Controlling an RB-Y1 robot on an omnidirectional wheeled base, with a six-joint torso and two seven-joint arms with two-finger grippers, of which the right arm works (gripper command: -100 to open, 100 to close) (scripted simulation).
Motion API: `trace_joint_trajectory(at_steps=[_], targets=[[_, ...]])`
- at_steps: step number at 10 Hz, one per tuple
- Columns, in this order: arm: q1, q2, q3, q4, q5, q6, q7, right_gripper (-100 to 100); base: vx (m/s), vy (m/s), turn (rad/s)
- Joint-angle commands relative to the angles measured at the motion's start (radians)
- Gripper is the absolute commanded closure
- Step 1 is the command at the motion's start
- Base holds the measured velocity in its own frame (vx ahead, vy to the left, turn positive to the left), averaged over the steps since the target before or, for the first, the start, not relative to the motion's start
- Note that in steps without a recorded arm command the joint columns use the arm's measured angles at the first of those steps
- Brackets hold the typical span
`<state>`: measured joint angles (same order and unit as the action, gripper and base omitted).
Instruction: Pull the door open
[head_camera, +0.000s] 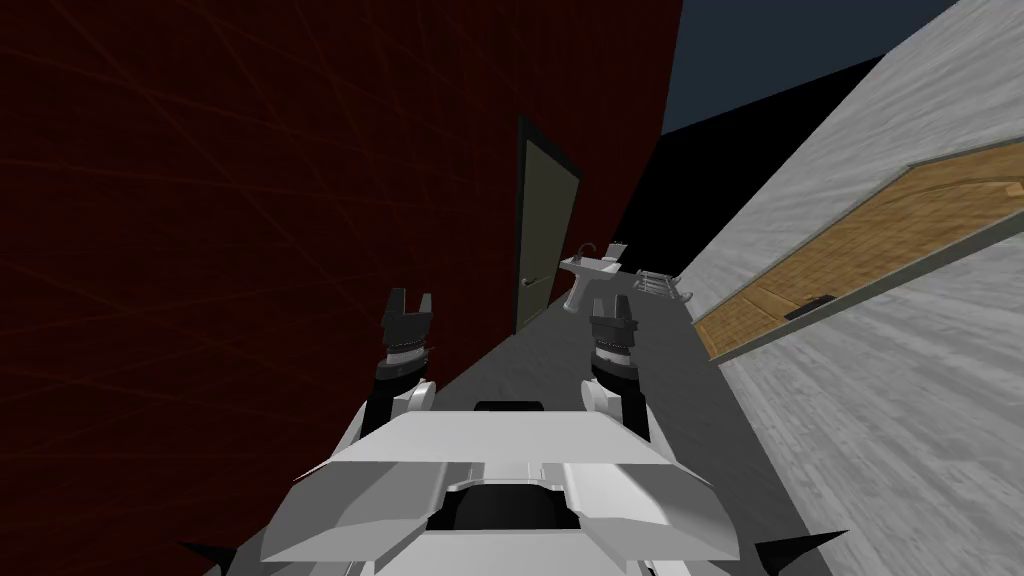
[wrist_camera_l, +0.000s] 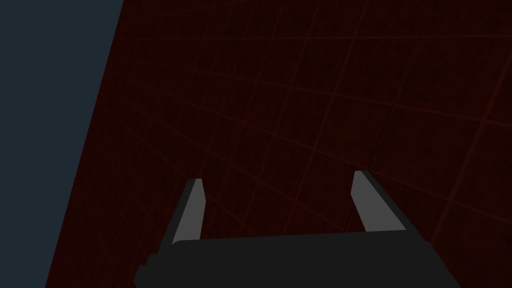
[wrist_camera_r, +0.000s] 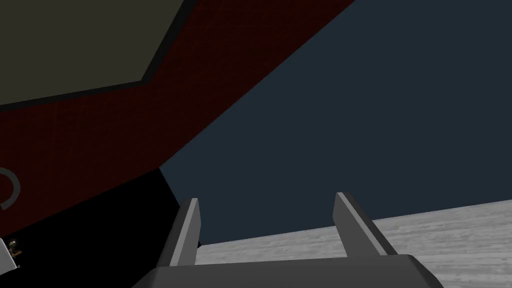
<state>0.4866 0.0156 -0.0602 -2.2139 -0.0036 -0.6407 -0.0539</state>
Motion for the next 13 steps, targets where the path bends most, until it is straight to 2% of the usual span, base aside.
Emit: trace_joint_trajectory(at_steps=[1, 7, 12, 13], targets=[[-0.018, -0.01, 0.001, 0.039, -0.002, -0.002, -0.001, -100, 0.054, -0.045, 0.127], [-0.083, -0.042, 0.003, 0.177, -0.008, -0.007, -0.004, -100, 0.07, -0.088, 0.114], [-0.152, -0.072, 0.006, 0.317, -0.015, -0.013, -0.007, -100, 0.066, -0.092, 0.143], [-0.152, -0.072, 0.006, 0.326, -0.015, -0.013, -0.007, -100, 0.042, -0.068, 0.039]])
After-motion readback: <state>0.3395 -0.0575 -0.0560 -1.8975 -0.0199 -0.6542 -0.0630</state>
